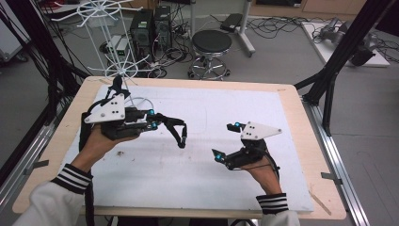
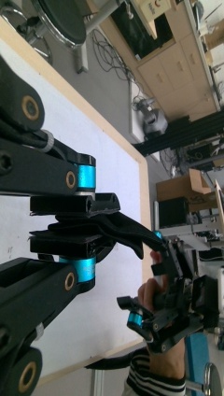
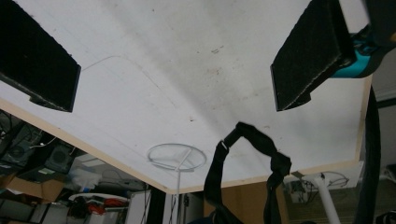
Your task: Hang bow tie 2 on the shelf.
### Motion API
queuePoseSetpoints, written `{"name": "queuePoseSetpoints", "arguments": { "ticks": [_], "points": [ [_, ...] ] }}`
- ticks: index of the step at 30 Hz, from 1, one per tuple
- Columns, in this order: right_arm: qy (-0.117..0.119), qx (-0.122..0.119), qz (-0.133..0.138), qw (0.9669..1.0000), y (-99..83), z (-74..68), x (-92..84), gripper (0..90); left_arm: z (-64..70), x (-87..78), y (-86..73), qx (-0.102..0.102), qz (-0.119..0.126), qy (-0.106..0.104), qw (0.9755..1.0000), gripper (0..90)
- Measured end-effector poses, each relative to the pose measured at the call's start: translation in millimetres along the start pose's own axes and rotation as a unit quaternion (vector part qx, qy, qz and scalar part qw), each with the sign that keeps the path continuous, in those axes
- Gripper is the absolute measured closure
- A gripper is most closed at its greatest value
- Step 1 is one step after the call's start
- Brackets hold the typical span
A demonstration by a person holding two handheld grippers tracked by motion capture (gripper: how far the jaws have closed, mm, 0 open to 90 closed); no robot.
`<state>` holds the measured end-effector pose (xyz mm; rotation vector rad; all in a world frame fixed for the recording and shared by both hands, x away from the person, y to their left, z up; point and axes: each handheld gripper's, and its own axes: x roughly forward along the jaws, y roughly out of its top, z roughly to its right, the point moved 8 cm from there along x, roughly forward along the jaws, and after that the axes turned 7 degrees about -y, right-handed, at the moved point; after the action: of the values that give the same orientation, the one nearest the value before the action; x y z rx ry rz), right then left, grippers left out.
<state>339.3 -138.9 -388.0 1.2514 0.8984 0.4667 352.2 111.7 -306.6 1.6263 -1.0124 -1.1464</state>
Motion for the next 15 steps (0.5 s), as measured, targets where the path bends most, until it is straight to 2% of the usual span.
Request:
{"name": "queuePoseSetpoints", "arguments": {
  "ticks": [15],
  "points": [
    [-0.042,0.028,0.036,0.9981,-21.5,12.3,-24.5,0.7,-29.9,-30.0,17.5,0.006,0.022,0.052,0.9984,82.4]
  ]
}}
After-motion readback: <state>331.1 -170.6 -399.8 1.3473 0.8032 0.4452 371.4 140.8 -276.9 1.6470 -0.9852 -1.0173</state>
